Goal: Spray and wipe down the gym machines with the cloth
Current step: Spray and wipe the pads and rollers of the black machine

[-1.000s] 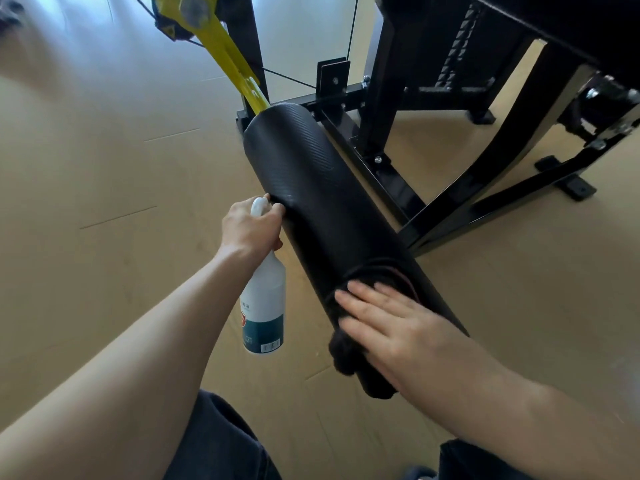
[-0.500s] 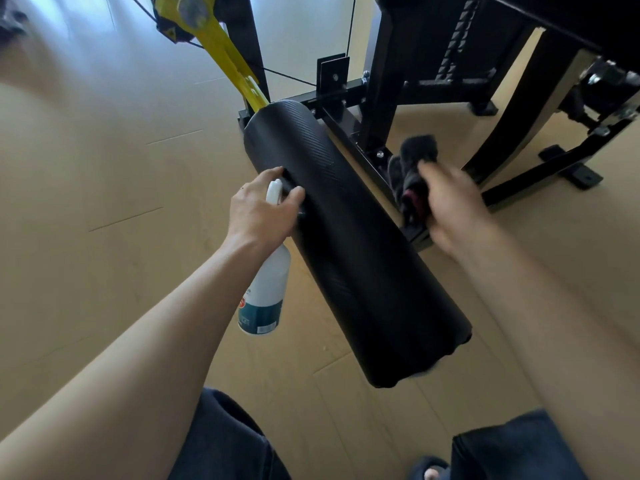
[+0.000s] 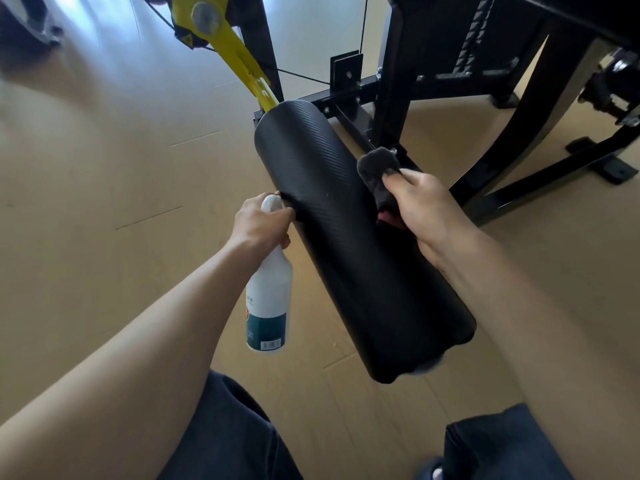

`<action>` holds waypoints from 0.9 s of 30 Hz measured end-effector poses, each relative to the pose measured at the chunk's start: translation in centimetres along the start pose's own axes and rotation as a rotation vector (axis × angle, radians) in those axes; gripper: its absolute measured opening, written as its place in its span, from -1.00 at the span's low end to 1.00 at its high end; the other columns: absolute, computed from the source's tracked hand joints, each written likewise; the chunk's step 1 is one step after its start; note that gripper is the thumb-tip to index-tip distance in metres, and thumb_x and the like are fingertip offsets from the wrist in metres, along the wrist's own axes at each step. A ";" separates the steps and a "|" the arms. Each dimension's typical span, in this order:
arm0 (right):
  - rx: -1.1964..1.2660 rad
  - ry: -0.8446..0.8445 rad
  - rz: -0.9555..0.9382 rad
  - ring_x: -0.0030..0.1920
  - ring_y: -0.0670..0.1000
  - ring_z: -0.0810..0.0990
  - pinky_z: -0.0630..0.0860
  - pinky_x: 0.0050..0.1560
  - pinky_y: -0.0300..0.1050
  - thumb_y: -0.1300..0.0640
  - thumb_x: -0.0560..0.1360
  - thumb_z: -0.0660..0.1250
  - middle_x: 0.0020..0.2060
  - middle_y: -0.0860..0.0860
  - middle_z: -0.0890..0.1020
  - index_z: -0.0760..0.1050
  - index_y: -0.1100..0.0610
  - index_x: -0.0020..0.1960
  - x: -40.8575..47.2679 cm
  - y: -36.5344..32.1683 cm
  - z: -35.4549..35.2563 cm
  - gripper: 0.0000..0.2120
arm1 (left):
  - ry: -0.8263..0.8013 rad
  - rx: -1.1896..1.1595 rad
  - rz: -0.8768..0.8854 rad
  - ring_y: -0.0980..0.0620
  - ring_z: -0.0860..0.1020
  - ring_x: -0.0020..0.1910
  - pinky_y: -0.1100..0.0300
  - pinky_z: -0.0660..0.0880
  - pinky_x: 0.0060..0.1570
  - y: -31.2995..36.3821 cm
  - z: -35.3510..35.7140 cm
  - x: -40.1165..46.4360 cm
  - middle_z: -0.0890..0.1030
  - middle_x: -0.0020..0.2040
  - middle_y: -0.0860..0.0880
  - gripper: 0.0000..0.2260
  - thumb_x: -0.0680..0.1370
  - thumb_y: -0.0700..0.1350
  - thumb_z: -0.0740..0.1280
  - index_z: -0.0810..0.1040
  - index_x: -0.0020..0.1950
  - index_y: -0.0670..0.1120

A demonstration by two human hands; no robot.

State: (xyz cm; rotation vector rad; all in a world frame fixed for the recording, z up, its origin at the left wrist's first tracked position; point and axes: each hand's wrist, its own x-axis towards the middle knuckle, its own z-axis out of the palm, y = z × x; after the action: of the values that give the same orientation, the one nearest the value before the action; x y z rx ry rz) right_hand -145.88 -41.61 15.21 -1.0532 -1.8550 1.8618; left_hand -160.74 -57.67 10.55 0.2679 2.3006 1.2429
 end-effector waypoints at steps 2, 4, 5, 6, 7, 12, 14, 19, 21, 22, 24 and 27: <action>0.002 -0.025 -0.028 -0.08 -0.10 0.63 0.54 -0.27 -0.35 0.06 0.71 0.18 0.01 0.00 0.67 0.62 0.03 0.13 -0.5 -0.3 0.3 -0.77 | -0.025 0.003 -0.041 -0.06 0.55 -0.33 -0.18 0.65 0.09 -0.3 0.0 0.0 0.60 -0.29 -0.12 -0.91 0.58 -0.11 0.42 0.58 -0.01 0.10; 0.061 -0.036 -0.028 -0.06 -0.08 0.63 0.55 -0.24 -0.31 0.07 0.71 0.18 0.04 0.03 0.68 0.62 0.03 0.10 -0.9 -0.6 0.1 -0.77 | -0.037 0.022 -0.055 -0.06 0.56 -0.30 -0.19 0.64 0.12 -0.6 -0.3 -0.2 0.61 -0.26 -0.14 -0.82 0.57 -0.11 0.44 0.59 0.14 0.08; 0.104 -0.032 -0.017 -0.05 -0.05 0.62 0.55 -0.19 -0.27 0.08 0.71 0.18 0.07 0.07 0.69 0.62 0.05 0.08 -0.9 -0.8 -0.3 -0.77 | -0.034 0.042 -0.042 -0.05 0.56 -0.30 -0.18 0.65 0.10 -0.5 -0.5 -0.4 0.62 -0.23 -0.14 -0.80 0.57 -0.10 0.45 0.60 0.18 0.05; 0.148 -0.015 0.003 -0.05 -0.02 0.61 0.54 -0.12 -0.22 0.09 0.71 0.18 0.08 0.10 0.70 0.61 0.05 0.04 -0.9 -1.1 -0.7 -0.76 | -0.025 0.071 -0.003 -0.04 0.57 -0.31 -0.16 0.65 0.07 -0.1 -0.9 -0.7 0.63 -0.21 -0.14 -0.83 0.57 -0.07 0.46 0.62 0.15 0.03; 0.191 0.017 0.034 -0.06 0.01 0.60 0.53 -0.07 -0.16 0.09 0.70 0.18 0.05 0.11 0.70 0.60 0.04 0.01 -0.9 -1.3 -1.2 -0.77 | -0.015 0.106 0.052 -0.03 0.57 -0.32 -0.14 0.66 0.03 0.3 -1.3 -1.1 0.63 -0.21 -0.13 -0.89 0.57 -0.04 0.47 0.62 0.07 0.03; 0.308 0.210 0.123 -0.28 -0.03 0.57 0.51 -0.22 -0.14 0.07 0.69 0.21 -0.20 0.03 0.59 0.52 0.05 -0.04 -0.2 -0.9 -2.7 -0.83 | -0.243 0.349 0.328 0.04 0.60 -0.37 0.20 0.61 -0.35 2.6 -3.1 -3.0 0.63 -0.06 -0.08 -0.87 0.59 -0.03 0.48 0.64 0.12 0.05; 0.249 0.207 0.101 -0.29 -0.05 0.56 0.52 -0.27 -0.19 0.07 0.69 0.20 -0.20 0.03 0.59 0.54 0.06 -0.05 0.0 -0.5 -2.5 -0.80 | -0.352 0.450 0.368 0.00 0.63 -0.31 0.30 0.56 -0.40 3.0 -2.9 -3.9 0.60 0.01 -0.02 -0.86 0.59 -0.04 0.48 0.63 0.13 0.06; 0.152 0.159 0.061 -0.34 -0.10 0.56 0.53 -0.37 -0.28 0.08 0.69 0.18 -0.13 0.05 0.61 0.59 0.05 -0.05 -0.1 0.0 -1.5 -0.76 | -0.532 0.599 0.312 0.01 0.63 -0.34 0.33 0.55 -0.39 3.2 -2.3 -5.7 0.60 -0.03 0.00 -0.83 0.55 -0.03 0.53 0.56 -0.05 0.17; 0.146 0.154 0.060 -0.30 -0.08 0.57 0.52 -0.38 -0.29 0.09 0.69 0.18 -0.11 0.06 0.62 0.59 0.06 -0.05 -0.1 0.1 -1.4 -0.75 | -0.604 0.650 0.293 -0.02 0.66 -0.29 0.26 0.59 -0.34 2.9 -2.2 -6.4 0.61 -0.01 0.00 -0.80 0.52 0.01 0.56 0.55 -0.10 0.21; 0.149 0.156 0.062 -0.28 -0.07 0.57 0.53 -0.37 -0.29 0.09 0.69 0.18 -0.11 0.05 0.62 0.58 0.07 -0.06 -0.2 0.1 -1.4 -0.75 | -0.637 0.660 0.286 -0.04 0.68 -0.25 0.23 0.61 -0.31 2.8 -2.1 -6.6 0.61 0.00 0.00 -0.79 0.50 0.02 0.57 0.55 -0.10 0.23; 0.151 0.160 0.076 -0.27 -0.07 0.57 0.53 -0.36 -0.29 0.10 0.69 0.19 -0.13 0.04 0.61 0.58 0.08 -0.07 -0.3 0.0 -1.5 -0.75 | -0.665 0.659 0.287 -0.05 0.68 -0.20 0.24 0.61 -0.32 2.7 -1.9 -7.0 0.59 0.01 0.01 -0.76 0.50 0.03 0.57 0.52 -0.09 0.26; 0.155 0.148 0.092 -0.35 -0.08 0.56 0.51 -0.40 -0.28 0.12 0.68 0.20 -0.23 0.00 0.61 0.59 0.10 -0.10 -0.5 0.0 -1.8 -0.74 | -0.669 0.660 0.294 -0.02 0.66 -0.26 0.30 0.57 -0.36 3.1 -1.7 -7.5 0.60 -0.07 0.00 -0.81 0.54 0.02 0.54 0.53 -0.09 0.21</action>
State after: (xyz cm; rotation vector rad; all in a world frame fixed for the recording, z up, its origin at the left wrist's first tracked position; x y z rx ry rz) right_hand -144.30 -40.67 15.52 -1.2041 -1.5782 1.8871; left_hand -155.45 -60.12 16.38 1.0974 2.0130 0.3517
